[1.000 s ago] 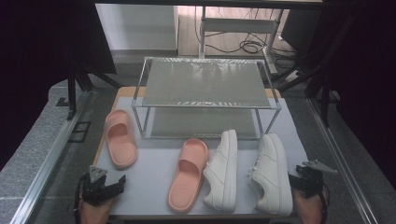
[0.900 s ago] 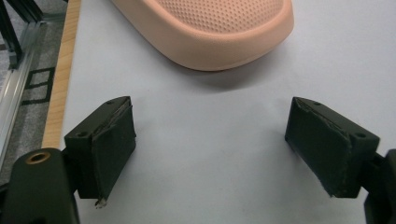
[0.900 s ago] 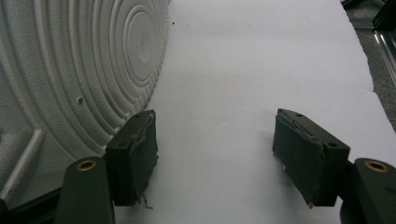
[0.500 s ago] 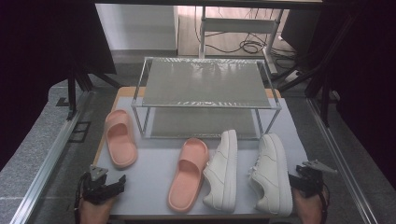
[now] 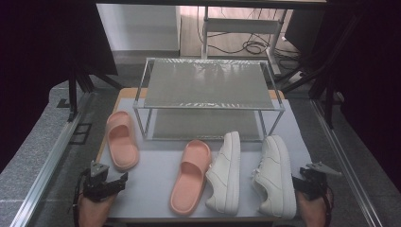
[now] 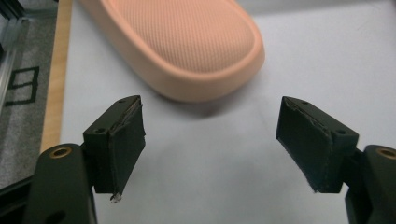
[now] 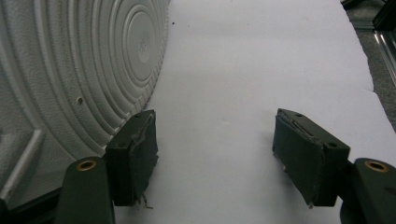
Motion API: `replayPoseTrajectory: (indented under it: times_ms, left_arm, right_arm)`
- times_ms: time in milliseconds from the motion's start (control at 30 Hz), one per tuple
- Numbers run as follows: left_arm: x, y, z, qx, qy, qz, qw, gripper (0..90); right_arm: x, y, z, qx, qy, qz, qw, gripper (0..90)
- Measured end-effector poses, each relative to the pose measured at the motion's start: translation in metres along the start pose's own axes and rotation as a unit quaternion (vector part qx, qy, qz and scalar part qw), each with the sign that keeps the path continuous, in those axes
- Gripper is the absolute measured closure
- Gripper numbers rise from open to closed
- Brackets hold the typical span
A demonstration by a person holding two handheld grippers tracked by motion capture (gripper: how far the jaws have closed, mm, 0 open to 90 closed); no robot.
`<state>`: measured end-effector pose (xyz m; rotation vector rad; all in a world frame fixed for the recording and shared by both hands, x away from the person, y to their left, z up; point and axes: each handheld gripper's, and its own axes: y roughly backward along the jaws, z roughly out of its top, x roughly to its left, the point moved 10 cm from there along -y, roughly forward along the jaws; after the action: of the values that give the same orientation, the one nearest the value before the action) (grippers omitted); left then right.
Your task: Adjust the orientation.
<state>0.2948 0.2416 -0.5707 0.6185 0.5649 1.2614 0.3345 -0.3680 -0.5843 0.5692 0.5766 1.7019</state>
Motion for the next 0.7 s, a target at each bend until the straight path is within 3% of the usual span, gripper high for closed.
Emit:
replayPoseTrajectory:
  times_ms: [433,700]
  left_arm:
    - [0.002,-0.007,0.033,-0.018,-0.012,-0.022,0.9995,28.3]
    - [0.007,-0.018,0.053,-0.024,-0.020,-0.022,0.9993,34.7]
  right_arm:
    - [0.000,0.000,0.000,0.000,0.000,-0.001,1.0000,31.2]
    - [0.000,0.000,0.000,0.000,-0.001,-0.001,1.0000,31.2]
